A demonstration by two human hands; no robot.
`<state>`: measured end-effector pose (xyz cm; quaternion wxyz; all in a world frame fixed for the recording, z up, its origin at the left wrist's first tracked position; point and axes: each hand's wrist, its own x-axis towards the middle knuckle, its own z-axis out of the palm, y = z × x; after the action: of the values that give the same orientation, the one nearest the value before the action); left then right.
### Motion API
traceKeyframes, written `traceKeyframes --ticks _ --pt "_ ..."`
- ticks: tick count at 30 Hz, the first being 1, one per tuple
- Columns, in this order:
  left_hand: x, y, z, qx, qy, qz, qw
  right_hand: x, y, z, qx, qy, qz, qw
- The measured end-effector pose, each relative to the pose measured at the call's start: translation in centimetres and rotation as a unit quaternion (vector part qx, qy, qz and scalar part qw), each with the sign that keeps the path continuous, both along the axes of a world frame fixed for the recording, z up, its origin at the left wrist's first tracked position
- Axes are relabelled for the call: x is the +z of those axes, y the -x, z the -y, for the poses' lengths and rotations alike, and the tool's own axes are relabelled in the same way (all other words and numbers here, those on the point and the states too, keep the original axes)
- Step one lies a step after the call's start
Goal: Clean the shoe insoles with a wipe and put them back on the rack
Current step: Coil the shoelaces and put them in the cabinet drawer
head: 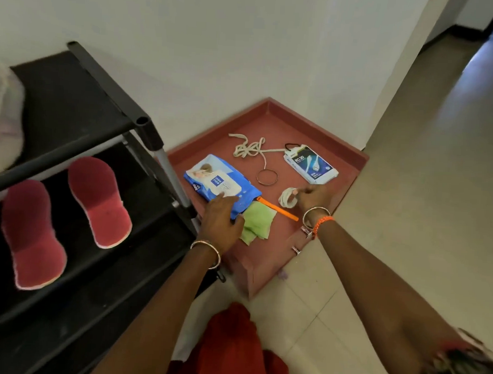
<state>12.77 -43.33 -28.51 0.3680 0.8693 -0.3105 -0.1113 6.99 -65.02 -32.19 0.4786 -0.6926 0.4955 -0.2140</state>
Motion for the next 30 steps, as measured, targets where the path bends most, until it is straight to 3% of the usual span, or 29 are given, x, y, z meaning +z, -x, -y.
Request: traceKeyframes --ticks 3,7,12,15,18,24,27,30 --pt "-1.4 -0.4 1.2 0.074 -0.020 0.005 0.997 -2.0 -0.1 0.8 0.009 0.034 -0.053 0.998" --pt "-4.6 -0.1 1.0 0.029 -0.118 0.103 0.987 -2.7 0.0 1.1 0.043 0.080 -0.085 0.992" --pt "-5.4 -0.5 1.1 0.046 -0.147 0.140 0.978 -2.9 0.2 2.2 0.104 0.090 -0.073 0.988" --pt "-5.3 -0.6 1.3 0.040 -0.169 0.152 0.973 -2.8 -0.1 2.8 0.089 0.077 -0.039 0.992" --pt "-5.5 -1.1 1.4 0.027 -0.194 0.151 0.969 -1.5 -1.1 3.0 0.079 0.123 -0.038 0.989" --pt "-5.5 -3.5 2.6 0.057 -0.176 0.145 0.972 -0.2 -8.3 2.2 0.198 0.241 -0.098 0.945" --pt "-5.7 -4.0 2.7 0.063 -0.161 0.144 0.974 -0.9 -13.1 1.5 0.282 0.300 -0.135 0.901" --pt "-6.4 -4.4 2.7 0.070 -0.170 0.173 0.968 -1.8 -17.2 1.5 0.322 0.307 -0.176 0.878"
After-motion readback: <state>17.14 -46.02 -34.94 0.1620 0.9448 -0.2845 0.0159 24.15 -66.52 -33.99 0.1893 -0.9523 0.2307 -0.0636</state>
